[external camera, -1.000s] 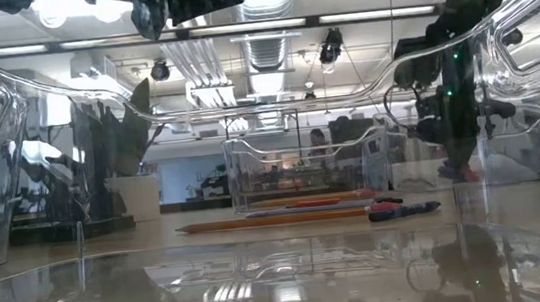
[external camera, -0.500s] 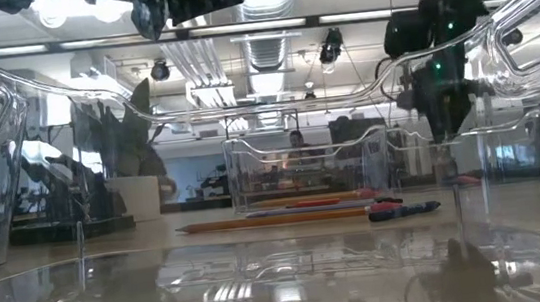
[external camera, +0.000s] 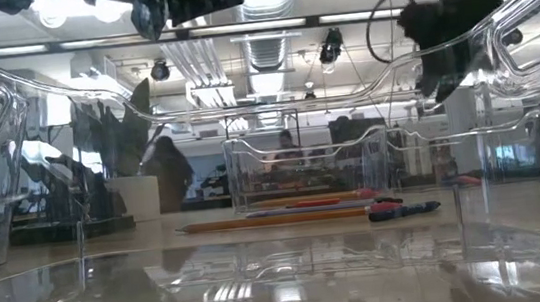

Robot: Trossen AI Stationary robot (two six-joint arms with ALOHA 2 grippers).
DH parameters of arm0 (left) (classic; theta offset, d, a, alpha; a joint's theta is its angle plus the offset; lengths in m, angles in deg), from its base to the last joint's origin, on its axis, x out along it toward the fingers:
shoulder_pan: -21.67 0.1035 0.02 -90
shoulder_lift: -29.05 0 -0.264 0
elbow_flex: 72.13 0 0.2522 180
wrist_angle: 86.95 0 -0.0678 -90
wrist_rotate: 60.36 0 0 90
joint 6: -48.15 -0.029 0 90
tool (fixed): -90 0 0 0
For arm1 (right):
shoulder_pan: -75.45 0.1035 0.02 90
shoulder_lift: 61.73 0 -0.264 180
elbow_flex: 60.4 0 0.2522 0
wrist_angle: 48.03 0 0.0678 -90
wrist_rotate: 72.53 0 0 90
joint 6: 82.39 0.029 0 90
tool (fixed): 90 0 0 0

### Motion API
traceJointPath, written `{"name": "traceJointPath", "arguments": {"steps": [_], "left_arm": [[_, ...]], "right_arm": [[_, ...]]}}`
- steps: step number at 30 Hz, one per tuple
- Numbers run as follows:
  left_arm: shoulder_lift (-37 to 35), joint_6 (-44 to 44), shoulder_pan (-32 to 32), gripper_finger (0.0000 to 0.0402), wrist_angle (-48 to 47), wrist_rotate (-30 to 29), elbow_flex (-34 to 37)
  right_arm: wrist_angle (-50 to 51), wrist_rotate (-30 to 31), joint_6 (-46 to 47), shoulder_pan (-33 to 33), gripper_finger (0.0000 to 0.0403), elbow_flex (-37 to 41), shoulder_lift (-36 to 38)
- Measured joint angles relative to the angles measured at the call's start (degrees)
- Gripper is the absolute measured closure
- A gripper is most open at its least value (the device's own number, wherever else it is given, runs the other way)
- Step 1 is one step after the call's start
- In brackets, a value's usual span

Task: Sort crayons/erasers/pens/pencils in bins
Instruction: Put the yellow pencil into the top left transparent bin

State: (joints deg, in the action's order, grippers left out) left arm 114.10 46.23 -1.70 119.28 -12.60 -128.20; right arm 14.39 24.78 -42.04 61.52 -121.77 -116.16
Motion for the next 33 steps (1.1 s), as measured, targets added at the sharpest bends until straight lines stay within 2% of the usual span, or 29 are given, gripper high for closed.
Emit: {"name": "traceJointPath", "arguments": {"steps": [5,10,15,20,23,33], "left_arm": [[0.00,0.00,0.00,0.0277,-0.02,0.02,0.29],[0.00,0.00,0.02,0.0277,-0.02,0.00,0.33],[0.00,0.00,0.02,0.0277,-0.02,0.00,0.34],[0.00,0.00,0.02,0.0277,0.01,0.00,0.23],[0.00,0.00,0.02,0.0277,0.00,0.00,0.25],[0.00,0.02,0.02,0.0277,0.04,0.00,0.12]], "right_arm": [[0.33,0.28,13.00,18.57,0.0243,0.00,-0.31],[0.28,0.46,25.65,35.81,0.0243,0.00,-3.98],[0.28,0.59,41.03,48.63,0.0243,0.00,-10.88],[0.30,-3.89,54.10,55.35,0.0243,-0.42,-18.12],[-0.02,-6.30,57.98,57.65,0.0243,-1.99,-21.95],[0.85,-6.47,58.04,59.07,0.0243,-9.00,-32.45]]}}
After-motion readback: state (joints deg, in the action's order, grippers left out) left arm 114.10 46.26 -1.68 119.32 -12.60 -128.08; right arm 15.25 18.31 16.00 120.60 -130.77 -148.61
